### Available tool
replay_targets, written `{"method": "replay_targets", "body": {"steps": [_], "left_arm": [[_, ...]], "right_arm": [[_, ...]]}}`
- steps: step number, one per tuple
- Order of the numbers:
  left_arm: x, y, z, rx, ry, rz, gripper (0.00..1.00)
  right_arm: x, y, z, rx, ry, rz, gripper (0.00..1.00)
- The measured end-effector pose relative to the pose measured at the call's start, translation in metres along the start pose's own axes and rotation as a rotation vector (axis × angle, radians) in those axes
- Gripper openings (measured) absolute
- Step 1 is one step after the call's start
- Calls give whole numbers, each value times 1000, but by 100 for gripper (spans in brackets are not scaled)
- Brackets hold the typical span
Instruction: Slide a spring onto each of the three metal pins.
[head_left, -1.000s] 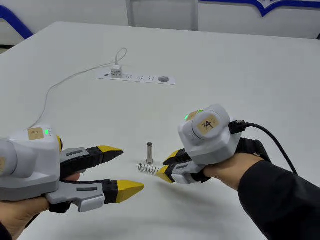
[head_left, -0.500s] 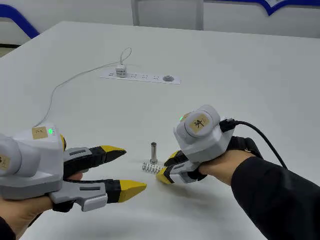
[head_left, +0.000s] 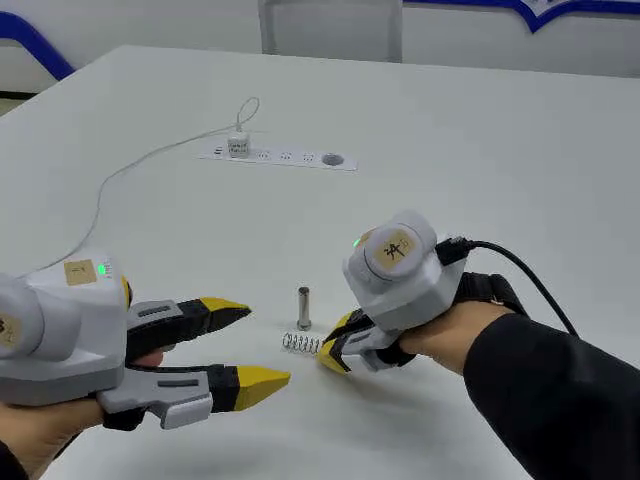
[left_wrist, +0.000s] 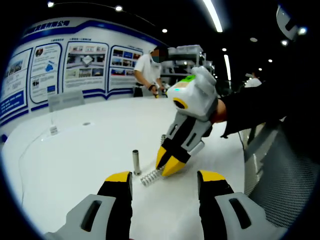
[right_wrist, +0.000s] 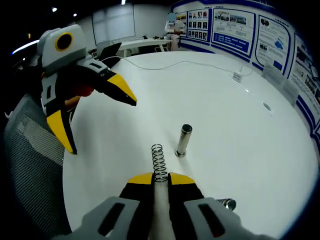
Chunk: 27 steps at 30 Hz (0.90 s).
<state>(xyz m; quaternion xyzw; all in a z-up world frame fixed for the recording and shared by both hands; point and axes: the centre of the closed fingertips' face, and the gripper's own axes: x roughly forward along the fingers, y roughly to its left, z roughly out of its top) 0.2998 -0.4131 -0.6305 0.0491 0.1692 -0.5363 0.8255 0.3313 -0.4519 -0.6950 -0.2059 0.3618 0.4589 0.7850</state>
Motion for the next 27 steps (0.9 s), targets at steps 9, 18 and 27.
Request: {"method": "replay_targets", "body": {"steps": [9, 18, 27], "left_arm": [[6, -3, -16, 71, 66, -19, 50], [10, -8, -21, 152, 103, -46, 42], [11, -11, -23, 215, 116, -70, 28]], "right_arm": [[-18, 19, 9, -50, 14, 36, 11], [-32, 42, 17, -103, 32, 82, 11], [-36, 57, 25, -148, 50, 110, 11]]}}
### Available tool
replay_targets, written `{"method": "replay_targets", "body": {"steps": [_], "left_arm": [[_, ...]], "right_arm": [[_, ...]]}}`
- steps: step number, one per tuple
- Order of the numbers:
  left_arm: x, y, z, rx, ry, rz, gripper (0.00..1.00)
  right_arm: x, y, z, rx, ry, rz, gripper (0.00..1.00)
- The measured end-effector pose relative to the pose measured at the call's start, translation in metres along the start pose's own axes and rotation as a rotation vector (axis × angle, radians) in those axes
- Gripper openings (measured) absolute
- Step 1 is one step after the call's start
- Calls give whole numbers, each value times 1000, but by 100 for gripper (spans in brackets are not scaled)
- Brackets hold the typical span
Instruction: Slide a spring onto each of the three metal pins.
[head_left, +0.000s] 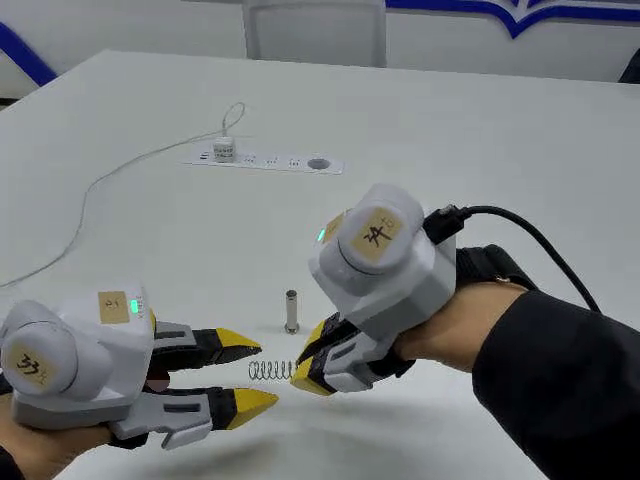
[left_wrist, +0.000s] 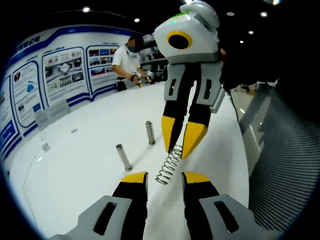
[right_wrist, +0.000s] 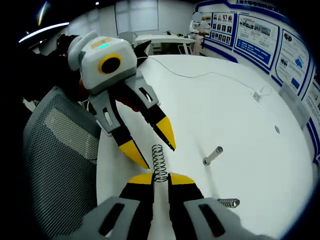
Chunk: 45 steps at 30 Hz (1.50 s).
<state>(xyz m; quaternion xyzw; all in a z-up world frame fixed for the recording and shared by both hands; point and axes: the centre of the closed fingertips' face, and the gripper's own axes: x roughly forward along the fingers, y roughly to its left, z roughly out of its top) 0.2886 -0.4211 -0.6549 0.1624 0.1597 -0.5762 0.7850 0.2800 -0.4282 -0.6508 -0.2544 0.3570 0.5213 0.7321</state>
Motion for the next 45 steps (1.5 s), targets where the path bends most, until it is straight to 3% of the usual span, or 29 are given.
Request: {"method": "replay_targets", "body": {"steps": [6, 12, 33, 45], "left_arm": [[-1, -1, 2, 21, -13, -1, 16], [-2, 1, 2, 22, -16, 4, 13], [0, -6, 12, 11, -42, -18, 11], [0, -6, 19, -23, -78, -16, 13]], "right_arm": [[-4, 3, 6, -14, -1, 3, 11], [-13, 5, 18, -20, -35, -1, 11], [-17, 11, 60, -64, -171, -21, 12], [-18, 8, 62, -64, -182, -33, 11]]}}
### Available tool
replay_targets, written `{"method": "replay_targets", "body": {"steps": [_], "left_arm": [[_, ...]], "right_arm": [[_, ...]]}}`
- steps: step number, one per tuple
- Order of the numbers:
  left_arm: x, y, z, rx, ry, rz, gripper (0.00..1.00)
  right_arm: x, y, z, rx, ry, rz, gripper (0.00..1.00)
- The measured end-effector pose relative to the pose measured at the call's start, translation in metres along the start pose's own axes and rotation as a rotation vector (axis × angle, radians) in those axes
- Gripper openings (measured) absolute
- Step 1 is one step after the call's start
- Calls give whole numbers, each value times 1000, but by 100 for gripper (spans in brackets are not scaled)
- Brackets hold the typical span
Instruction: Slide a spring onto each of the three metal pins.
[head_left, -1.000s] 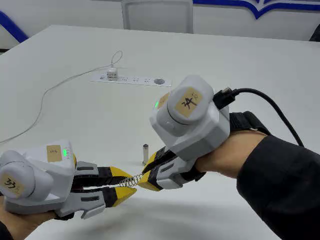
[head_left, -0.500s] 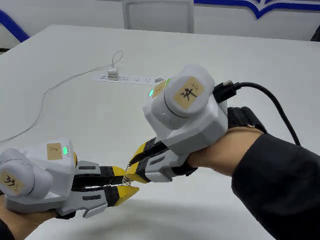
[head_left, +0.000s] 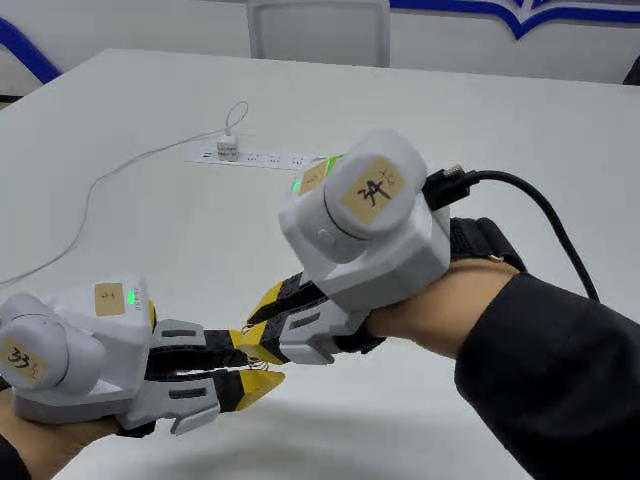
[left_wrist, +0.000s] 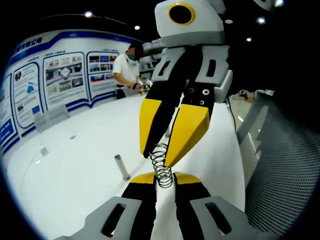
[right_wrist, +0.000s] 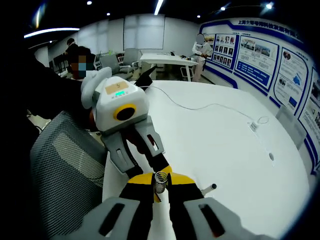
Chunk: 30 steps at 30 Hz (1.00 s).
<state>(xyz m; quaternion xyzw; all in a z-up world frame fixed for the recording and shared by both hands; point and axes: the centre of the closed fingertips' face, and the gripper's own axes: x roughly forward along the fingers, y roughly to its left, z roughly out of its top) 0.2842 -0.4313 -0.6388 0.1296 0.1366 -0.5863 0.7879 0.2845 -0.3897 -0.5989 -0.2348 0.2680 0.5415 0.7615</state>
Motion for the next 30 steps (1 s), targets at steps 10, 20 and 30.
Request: {"method": "replay_targets", "body": {"steps": [10, 20, 30], "left_arm": [[-10, 16, -1, -96, -32, 63, 32], [-16, 24, -4, -137, -44, 112, 44], [-18, 27, -6, -163, -47, 131, 53]], "right_arm": [[-12, -22, -1, 29, -13, -58, 11], [-24, -58, 1, 79, -54, -167, 11], [-18, -95, 1, 140, -108, -271, 11]]}}
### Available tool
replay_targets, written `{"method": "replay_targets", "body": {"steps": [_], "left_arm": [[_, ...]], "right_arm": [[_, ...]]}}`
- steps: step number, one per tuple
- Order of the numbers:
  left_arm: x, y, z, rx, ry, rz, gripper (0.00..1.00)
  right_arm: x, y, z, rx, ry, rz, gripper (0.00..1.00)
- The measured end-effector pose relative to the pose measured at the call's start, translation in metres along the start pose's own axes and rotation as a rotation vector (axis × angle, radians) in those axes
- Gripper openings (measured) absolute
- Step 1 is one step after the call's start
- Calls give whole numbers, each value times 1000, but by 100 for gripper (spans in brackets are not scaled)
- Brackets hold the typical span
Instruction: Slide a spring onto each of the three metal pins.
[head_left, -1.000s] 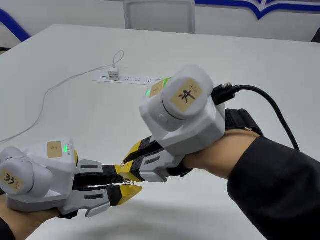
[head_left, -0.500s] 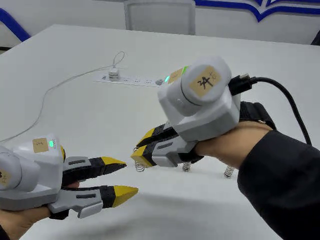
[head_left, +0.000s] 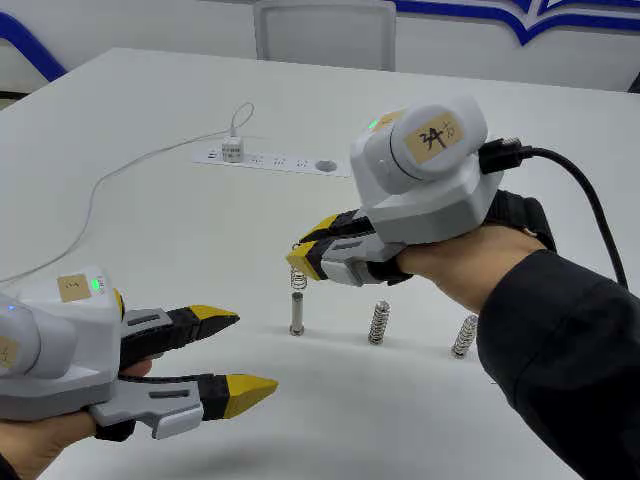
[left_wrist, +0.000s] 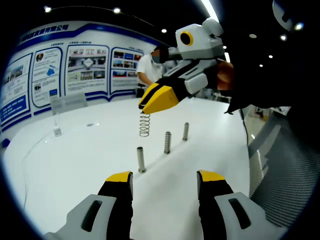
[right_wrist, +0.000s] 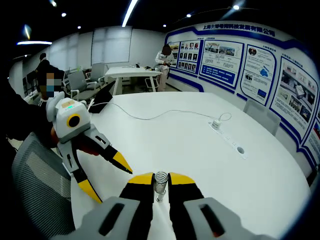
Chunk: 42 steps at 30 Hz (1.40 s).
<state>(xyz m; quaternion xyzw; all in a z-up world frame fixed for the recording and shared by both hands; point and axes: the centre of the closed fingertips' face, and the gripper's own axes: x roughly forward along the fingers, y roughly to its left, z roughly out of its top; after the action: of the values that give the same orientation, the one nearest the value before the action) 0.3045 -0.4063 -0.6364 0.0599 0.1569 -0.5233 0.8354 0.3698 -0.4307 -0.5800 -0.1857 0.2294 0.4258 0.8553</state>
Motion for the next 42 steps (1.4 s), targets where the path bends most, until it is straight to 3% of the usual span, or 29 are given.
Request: {"method": "replay_targets", "body": {"steps": [16, 42], "left_arm": [[1, -2, -3, -18, 6, -9, 56], [2, -2, -4, -18, 13, -8, 56]], "right_arm": [[20, -6, -19, 39, 23, -16, 12], [44, -3, -56, 81, 92, -10, 12]]}}
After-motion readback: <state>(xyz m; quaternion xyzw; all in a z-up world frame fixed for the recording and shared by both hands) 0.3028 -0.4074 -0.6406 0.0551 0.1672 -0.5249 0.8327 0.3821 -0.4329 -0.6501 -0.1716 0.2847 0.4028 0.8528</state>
